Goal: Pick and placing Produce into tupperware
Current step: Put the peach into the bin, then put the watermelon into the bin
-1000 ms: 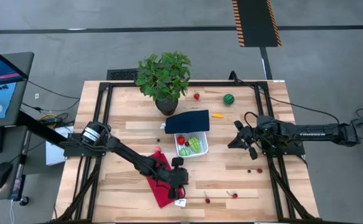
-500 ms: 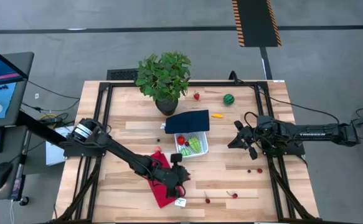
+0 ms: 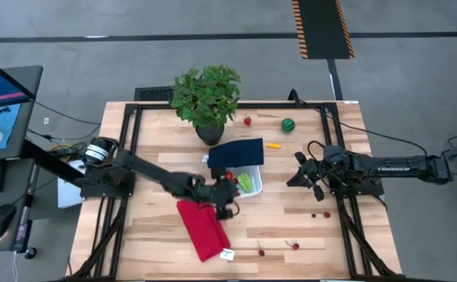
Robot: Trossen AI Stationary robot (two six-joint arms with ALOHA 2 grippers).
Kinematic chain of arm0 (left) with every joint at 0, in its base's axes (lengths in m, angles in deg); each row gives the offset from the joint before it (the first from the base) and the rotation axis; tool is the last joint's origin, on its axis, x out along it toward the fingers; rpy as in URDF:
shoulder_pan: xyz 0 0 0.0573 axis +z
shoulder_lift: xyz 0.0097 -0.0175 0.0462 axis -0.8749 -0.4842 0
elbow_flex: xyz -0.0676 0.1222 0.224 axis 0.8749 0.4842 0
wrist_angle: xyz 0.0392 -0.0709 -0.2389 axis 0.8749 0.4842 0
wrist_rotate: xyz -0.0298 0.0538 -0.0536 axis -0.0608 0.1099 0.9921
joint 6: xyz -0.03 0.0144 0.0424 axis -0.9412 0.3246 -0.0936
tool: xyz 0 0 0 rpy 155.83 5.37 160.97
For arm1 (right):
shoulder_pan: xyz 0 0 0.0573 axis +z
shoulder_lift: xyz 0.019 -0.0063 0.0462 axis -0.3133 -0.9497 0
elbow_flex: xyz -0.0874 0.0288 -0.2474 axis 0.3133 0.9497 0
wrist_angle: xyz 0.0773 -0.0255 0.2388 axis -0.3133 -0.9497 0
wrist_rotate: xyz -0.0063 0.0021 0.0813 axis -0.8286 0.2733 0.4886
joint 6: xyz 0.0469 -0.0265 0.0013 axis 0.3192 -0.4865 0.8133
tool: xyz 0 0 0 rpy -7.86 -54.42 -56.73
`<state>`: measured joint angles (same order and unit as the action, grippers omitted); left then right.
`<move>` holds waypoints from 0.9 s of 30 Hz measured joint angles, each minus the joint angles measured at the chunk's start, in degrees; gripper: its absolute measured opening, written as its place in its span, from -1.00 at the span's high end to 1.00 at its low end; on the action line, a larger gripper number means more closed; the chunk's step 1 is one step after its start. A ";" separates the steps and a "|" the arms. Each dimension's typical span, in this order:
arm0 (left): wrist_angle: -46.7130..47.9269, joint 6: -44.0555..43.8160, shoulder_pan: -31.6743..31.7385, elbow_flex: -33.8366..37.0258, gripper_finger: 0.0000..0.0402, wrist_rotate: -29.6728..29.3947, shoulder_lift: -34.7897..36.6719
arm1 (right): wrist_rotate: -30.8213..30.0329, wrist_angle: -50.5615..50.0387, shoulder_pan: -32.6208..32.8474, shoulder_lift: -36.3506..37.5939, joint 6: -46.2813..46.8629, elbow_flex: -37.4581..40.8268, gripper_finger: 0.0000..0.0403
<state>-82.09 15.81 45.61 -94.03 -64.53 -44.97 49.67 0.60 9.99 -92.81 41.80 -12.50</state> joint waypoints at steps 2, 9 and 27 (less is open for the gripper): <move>0.16 0.01 2.46 0.00 0.68 3.82 0.00 | 0.00 0.00 0.01 0.00 0.01 -0.01 0.72; -0.30 -1.53 6.19 0.00 0.49 11.13 0.00 | 0.00 -0.01 0.01 0.01 0.00 -0.02 0.72; 6.50 -6.90 8.15 0.88 -0.04 8.78 5.10 | 0.00 -0.02 0.02 0.00 0.02 0.00 0.72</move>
<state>-75.59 8.90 53.76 -93.15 -55.75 -39.87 49.67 0.58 10.01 -92.81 41.82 -12.50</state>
